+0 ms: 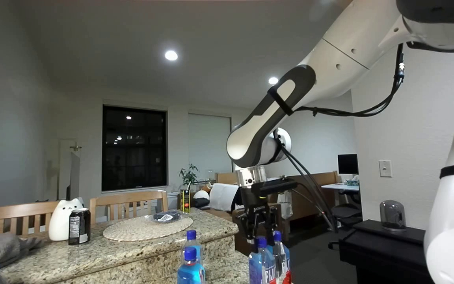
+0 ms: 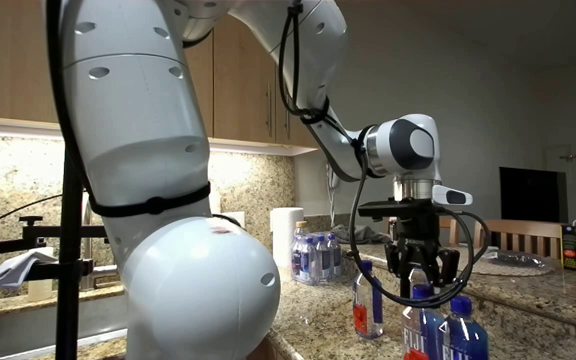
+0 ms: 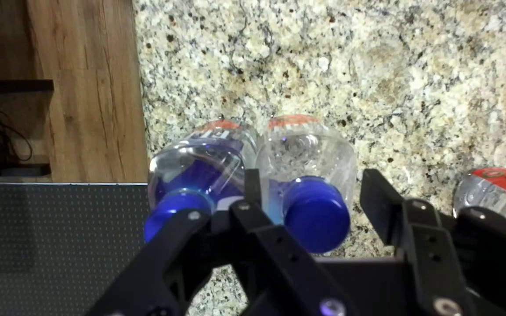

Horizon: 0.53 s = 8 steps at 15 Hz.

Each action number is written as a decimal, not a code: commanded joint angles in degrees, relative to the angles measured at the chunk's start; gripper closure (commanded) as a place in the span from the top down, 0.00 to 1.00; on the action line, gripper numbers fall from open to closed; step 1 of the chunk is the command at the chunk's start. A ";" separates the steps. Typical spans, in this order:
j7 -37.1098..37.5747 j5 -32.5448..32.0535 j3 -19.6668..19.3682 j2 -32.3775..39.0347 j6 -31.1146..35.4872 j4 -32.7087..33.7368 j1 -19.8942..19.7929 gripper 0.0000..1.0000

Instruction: Put the bottles in a straight line

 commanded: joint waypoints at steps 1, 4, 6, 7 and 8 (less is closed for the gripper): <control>1.04 1.06 0.36 1.15 -1.23 0.86 -0.53 0.92; 0.64 2.36 0.24 2.04 -0.79 1.79 -0.21 1.00; 0.55 3.69 0.27 2.64 -0.52 3.26 0.04 1.00; 0.53 4.59 0.29 3.02 -0.44 4.32 0.18 1.00; 0.60 5.33 0.31 3.48 -0.15 5.59 0.27 1.00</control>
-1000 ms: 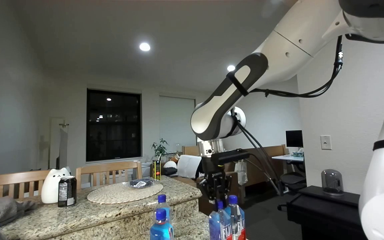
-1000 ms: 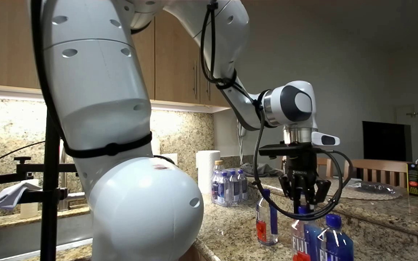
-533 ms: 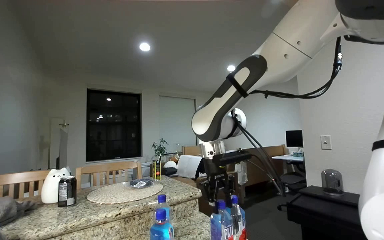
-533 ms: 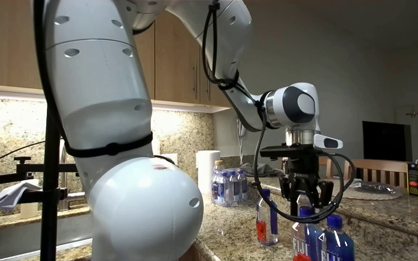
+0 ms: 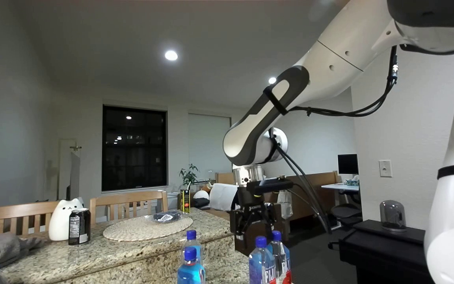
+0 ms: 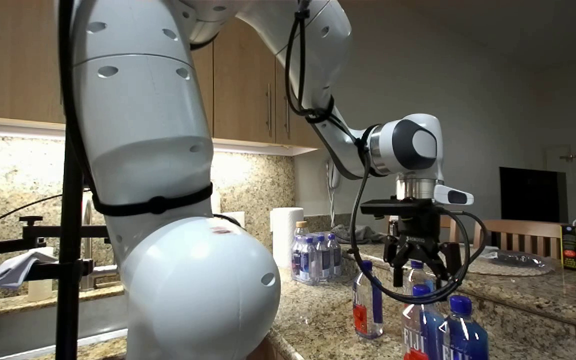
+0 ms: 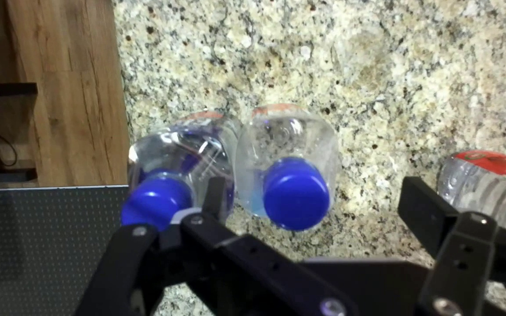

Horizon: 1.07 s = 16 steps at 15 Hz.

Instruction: Put the bottles in a straight line

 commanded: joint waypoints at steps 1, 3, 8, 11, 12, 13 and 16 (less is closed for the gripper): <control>0.63 3.33 0.30 2.18 0.08 4.63 0.11 1.00; 0.95 4.47 0.24 3.38 1.01 7.41 0.01 1.00; 2.91 6.96 1.33 6.47 7.20 12.30 0.86 1.00; 7.08 6.12 3.07 8.95 7.44 14.57 1.79 1.00; 10.31 5.64 3.73 9.75 8.02 14.92 2.11 1.00; 14.45 4.79 4.39 10.61 9.17 15.16 2.38 1.00; 28.11 1.63 5.61 12.34 13.52 15.39 2.93 1.00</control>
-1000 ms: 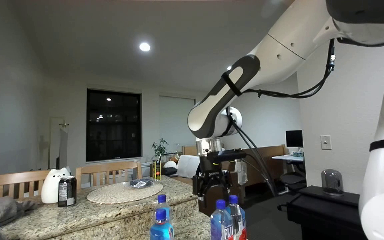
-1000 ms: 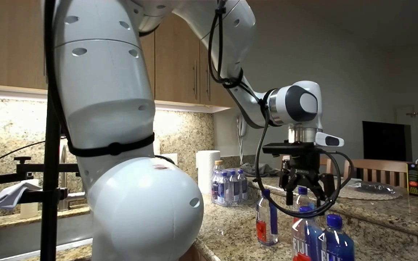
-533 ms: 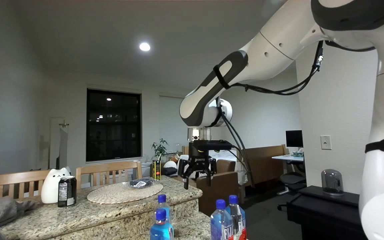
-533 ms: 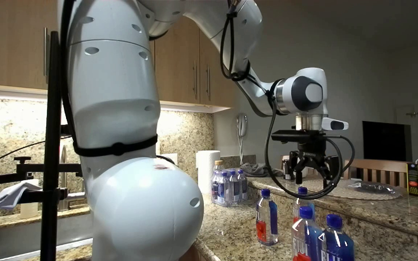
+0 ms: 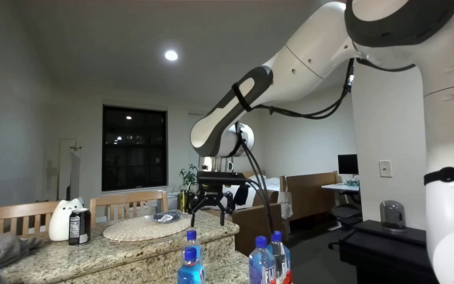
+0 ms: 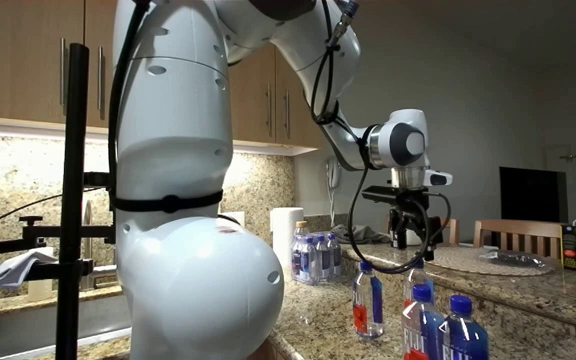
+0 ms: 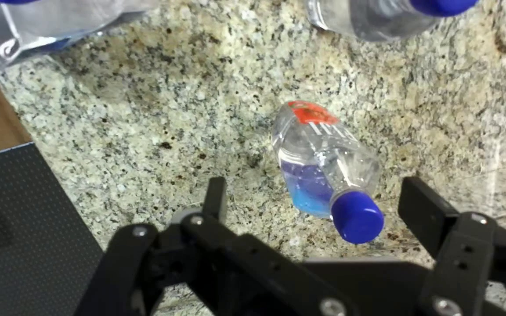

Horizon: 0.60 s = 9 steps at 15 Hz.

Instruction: Put the bottles in a straight line

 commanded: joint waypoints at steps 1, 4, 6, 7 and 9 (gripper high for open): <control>15.22 -4.86 1.02 2.60 4.17 1.14 0.50 1.00; 23.21 -8.85 1.04 4.76 1.64 3.21 1.17 1.00; 23.98 -9.09 1.01 6.10 0.34 4.50 1.87 1.00; 23.09 -8.27 1.03 6.88 -0.49 5.31 2.22 1.00; 20.69 -6.21 1.02 8.50 -1.00 6.75 2.77 1.00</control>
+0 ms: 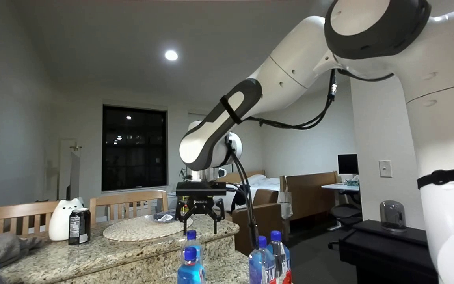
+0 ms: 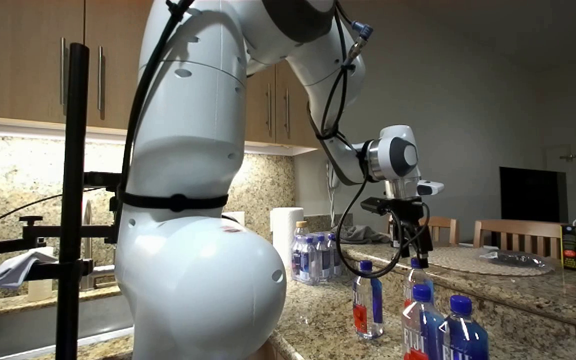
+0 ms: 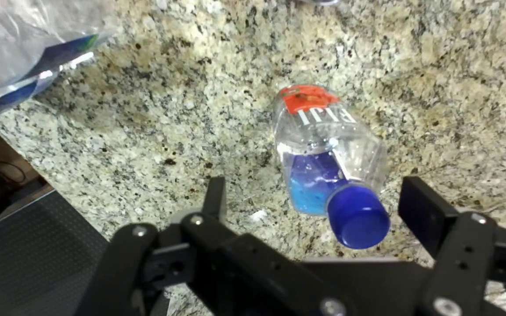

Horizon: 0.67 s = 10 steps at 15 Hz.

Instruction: Put the bottles in a straight line

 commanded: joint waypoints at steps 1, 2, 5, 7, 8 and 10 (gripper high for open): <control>-1.25 1.99 -0.13 3.36 -2.16 3.78 1.11 1.00; -1.32 2.09 -0.23 4.25 -2.31 4.80 1.36 1.00; -1.33 2.07 -0.64 6.41 -3.28 7.59 1.85 1.00; -1.36 2.10 -0.90 7.52 -4.76 9.09 1.95 1.00; -1.31 1.97 -1.04 8.00 -5.88 9.81 1.99 1.00; -2.15 2.58 -1.13 8.46 -8.54 10.78 1.88 0.75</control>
